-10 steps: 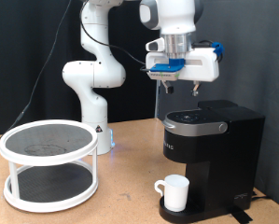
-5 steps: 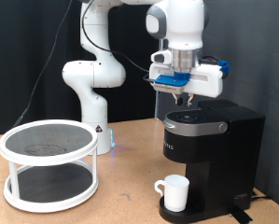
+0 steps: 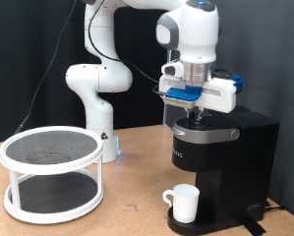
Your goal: Make a cup of coffee with the keurig machine
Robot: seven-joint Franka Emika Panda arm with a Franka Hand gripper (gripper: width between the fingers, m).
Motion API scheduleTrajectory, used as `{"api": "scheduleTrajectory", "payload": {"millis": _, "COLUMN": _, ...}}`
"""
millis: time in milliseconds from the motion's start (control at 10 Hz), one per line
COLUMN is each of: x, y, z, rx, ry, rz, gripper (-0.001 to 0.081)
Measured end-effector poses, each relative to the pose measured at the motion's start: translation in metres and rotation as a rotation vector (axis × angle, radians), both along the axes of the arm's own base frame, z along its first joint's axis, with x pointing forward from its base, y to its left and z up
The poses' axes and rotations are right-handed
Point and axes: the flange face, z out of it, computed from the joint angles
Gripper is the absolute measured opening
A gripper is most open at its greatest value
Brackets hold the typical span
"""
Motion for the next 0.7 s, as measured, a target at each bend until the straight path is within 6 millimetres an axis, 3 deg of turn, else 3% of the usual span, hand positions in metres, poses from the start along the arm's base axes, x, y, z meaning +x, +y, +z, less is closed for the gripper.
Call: {"api": "scheduleTrajectory", "payload": {"millis": 700, "x": 0.0026, "y": 0.0018, "z": 0.0015, "rx": 0.015, "ry": -0.014, "rz": 0.018, "gripper": 0.0000}}
